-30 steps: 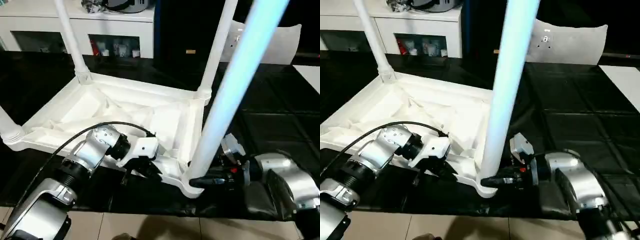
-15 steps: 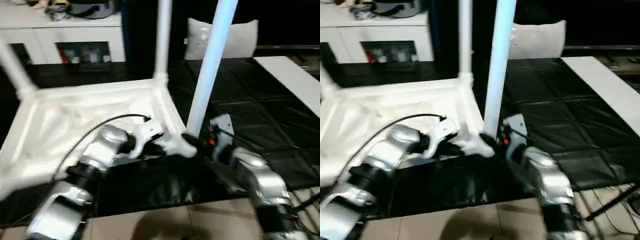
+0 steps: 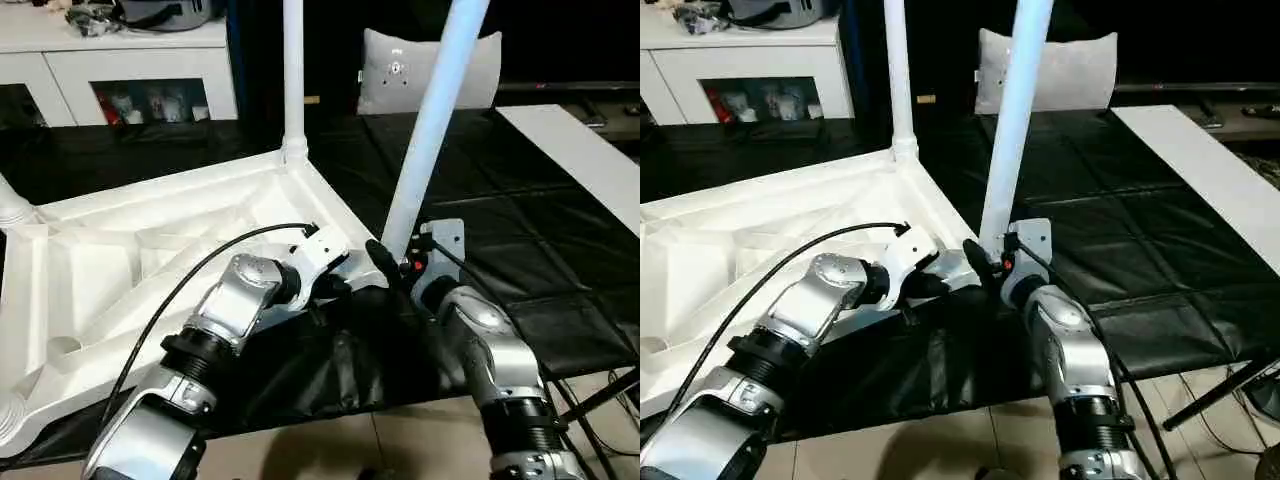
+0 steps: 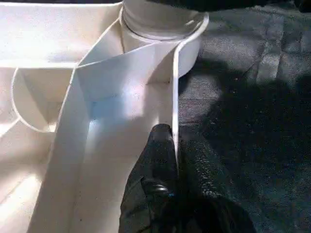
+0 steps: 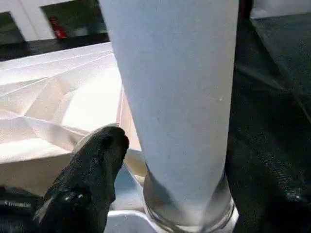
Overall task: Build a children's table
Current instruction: Rotate leg to tighten
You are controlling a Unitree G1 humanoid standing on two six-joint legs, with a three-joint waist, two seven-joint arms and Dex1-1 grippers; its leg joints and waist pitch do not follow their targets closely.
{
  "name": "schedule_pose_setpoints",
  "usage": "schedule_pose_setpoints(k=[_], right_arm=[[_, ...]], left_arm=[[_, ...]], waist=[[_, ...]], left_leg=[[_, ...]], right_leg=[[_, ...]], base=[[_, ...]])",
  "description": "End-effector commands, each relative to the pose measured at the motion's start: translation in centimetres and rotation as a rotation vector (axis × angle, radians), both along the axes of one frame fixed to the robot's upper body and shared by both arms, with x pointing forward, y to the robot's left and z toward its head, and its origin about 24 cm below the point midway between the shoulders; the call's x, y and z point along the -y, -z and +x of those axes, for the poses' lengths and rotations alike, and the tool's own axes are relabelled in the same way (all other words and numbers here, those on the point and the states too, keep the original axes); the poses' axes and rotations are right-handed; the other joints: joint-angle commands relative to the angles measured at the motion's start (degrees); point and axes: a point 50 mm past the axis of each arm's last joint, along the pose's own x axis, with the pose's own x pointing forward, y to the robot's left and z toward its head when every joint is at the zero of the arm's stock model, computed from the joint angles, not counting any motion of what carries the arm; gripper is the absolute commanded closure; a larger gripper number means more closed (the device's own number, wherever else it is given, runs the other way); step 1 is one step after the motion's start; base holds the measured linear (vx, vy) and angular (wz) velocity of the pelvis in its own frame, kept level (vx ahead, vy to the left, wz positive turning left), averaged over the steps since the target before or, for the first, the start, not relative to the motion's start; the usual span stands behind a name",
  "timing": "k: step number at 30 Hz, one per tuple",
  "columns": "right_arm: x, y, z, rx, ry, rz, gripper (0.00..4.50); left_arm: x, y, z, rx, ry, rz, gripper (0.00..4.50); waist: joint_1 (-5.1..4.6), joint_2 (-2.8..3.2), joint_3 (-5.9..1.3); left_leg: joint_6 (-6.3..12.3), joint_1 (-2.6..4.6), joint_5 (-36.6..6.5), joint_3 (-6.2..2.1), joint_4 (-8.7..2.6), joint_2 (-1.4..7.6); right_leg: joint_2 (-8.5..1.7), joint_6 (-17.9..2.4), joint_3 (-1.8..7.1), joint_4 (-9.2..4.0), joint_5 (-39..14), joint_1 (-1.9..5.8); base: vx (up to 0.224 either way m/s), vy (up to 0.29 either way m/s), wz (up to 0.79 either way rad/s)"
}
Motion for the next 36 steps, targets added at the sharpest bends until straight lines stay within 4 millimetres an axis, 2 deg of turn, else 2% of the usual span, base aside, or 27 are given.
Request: schedule_pose_setpoints(k=[1,2,3,5,6,7,8,10,12,13,18,19,21,25,28,36], right_arm=[[0.2,-0.3,-0.7,0.028,-0.117,0.010,0.80],[1.2,-0.5,-1.2,0.042,-0.178,-0.011,0.71],[1.2,-0.5,-1.2,0.042,-0.178,-0.011,0.59],[2.4,-0.9,-1.7,0.054,-0.272,-0.044,0.44],[2.4,-0.9,-1.7,0.054,-0.272,-0.044,0.36],[3.0,-1.1,-2.0,0.056,-0.311,-0.060,0.23],[3.6,-1.2,-2.1,0.055,-0.341,-0.074,0.11],[4.7,-1.7,-2.2,0.049,-0.389,-0.105,0.04],[4.8,-1.8,-2.2,0.048,-0.406,-0.113,0.01],[4.9,-1.8,-2.3,0.049,-0.441,-0.127,0.01],[4.5,-1.8,-3.2,0.018,-0.669,-0.171,0.01],[4.5,-1.8,-3.3,0.012,-0.703,-0.170,0.18],[4.4,-1.8,-3.3,0.007,-0.735,-0.173,0.18],[3.9,-1.7,-3.3,-0.029,-0.828,-0.149,0.46],[3.8,-1.7,-3.4,-0.045,-0.871,-0.149,0.69],[3.6,-1.6,-3.4,-0.085,-0.968,-0.134,1.32]], left_arm=[[-0.7,-1.4,0.3,0.075,0.046,-0.012,4.50],[-1.4,-1.1,0.2,0.073,0.093,0.004,4.50],[-1.4,-1.1,0.2,0.073,0.093,0.004,4.50],[-2.2,-1.0,0.0,0.060,0.144,0.019,4.50],[-2.2,-1.0,0.0,0.060,0.144,0.019,4.50],[-2.4,-1.0,-0.1,0.067,0.193,0.025,4.50],[-2.7,-1.0,-0.3,0.070,0.234,0.033,4.50],[-3.1,-1.1,-0.6,0.056,0.318,0.037,4.50],[-3.1,-1.1,-0.7,0.051,0.340,0.036,4.50],[-3.2,-1.0,-0.8,0.046,0.365,0.041,4.50],[-3.5,-0.9,-1.2,0.028,0.504,0.072,4.50],[-3.6,-1.0,-1.3,0.022,0.527,0.072,4.50],[-3.6,-1.1,-1.4,0.014,0.563,0.069,4.50],[-3.9,-1.3,-1.8,-0.016,0.642,0.083,4.50],[-4.0,-1.2,-1.8,-0.024,0.669,0.097,4.50],[-4.5,-1.2,-1.7,-0.039,0.704,0.118,4.50]], waist=[[0.62,0.07,-4.03],[1.02,-0.03,-4.14],[1.34,-0.07,-4.20],[1.43,-0.07,-4.21],[1.64,-0.09,-4.22],[1.91,0.00,-4.13],[2.18,-0.12,-4.12],[2.63,-0.10,-4.27],[2.84,-0.23,-4.23],[3.06,-0.09,-4.23],[4.38,-0.05,-4.10],[4.43,-0.21,-4.07],[4.85,-0.07,-4.05],[5.23,-0.15,-4.05],[5.52,-0.35,-4.08],[5.95,-0.34,-4.26]], left_leg=[[2.27,0.82,-20.1,-1.07,-4.72,2.71],[2.84,0.81,-19.2,-1.01,-4.57,2.76],[3.36,0.81,-18.0,-0.86,-4.50,2.84],[3.40,0.81,-16.9,-0.77,-4.41,2.88],[3.62,0.88,-17.1,-0.73,-4.30,2.78],[3.55,0.99,-16.6,-0.61,-4.21,2.87],[3.63,0.94,-16.9,-0.67,-4.11,2.80],[3.47,1.00,-15.3,-0.62,-4.12,2.97],[3.32,1.17,-14.8,-0.49,-4.11,3.14],[3.20,1.25,-14.7,-0.47,-4.12,3.17],[2.41,1.82,-16.9,-0.41,-4.30,3.48],[2.33,1.76,-17.2,-0.37,-4.33,3.48],[1.71,1.83,-17.7,-0.38,-4.37,3.61],[0.94,2.03,-18.7,-0.30,-4.39,3.63],[1.13,1.94,-17.9,-0.24,-4.38,3.69],[1.45,1.66,-15.8,-0.15,-4.20,3.69]], right_leg=[[-3.42,-10.5,2.35,-3.25,-18.7,2.79],[-3.42,-10.4,2.39,-3.23,-18.4,2.94],[-3.34,-10.8,2.49,-3.00,-17.1,2.92],[-3.20,-11.7,2.46,-2.76,-16.3,2.84],[-3.14,-11.7,2.38,-2.83,-16.6,2.91],[-3.20,-11.8,2.60,-2.68,-16.8,2.67],[-3.19,-11.5,2.50,-2.79,-18.5,2.81],[-3.18,-11.8,2.56,-2.53,-17.5,2.86],[-3.04,-12.3,2.59,-2.34,-16.1,2.71],[-3.03,-12.7,2.58,-2.21,-15.8,2.66],[-3.02,-12.7,2.58,-2.26,-17.3,2.46],[-3.00,-12.5,2.56,-2.28,-17.7,2.48],[-3.21,-12.3,2.64,-2.28,-18.6,2.40],[-3.20,-12.3,2.65,-2.26,-19.6,2.23],[-3.27,-12.3,2.70,-2.12,-19.1,2.31],[-3.35,-12.5,2.62,-1.83,-18.1,2.60]], base=[[0.000,0.000,0.00],[0.000,0.000,0.00],[0.000,0.000,0.00],[0.000,0.000,0.00],[0.000,0.000,0.00],[0.000,0.000,0.00],[0.000,0.000,0.00],[0.000,0.000,0.00],[0.000,0.000,0.00],[0.000,0.000,0.00],[0.000,0.000,0.00],[0.000,0.000,0.00],[0.000,0.000,0.00],[0.000,0.000,0.00],[0.000,0.000,0.00],[0.000,0.000,0.00]])
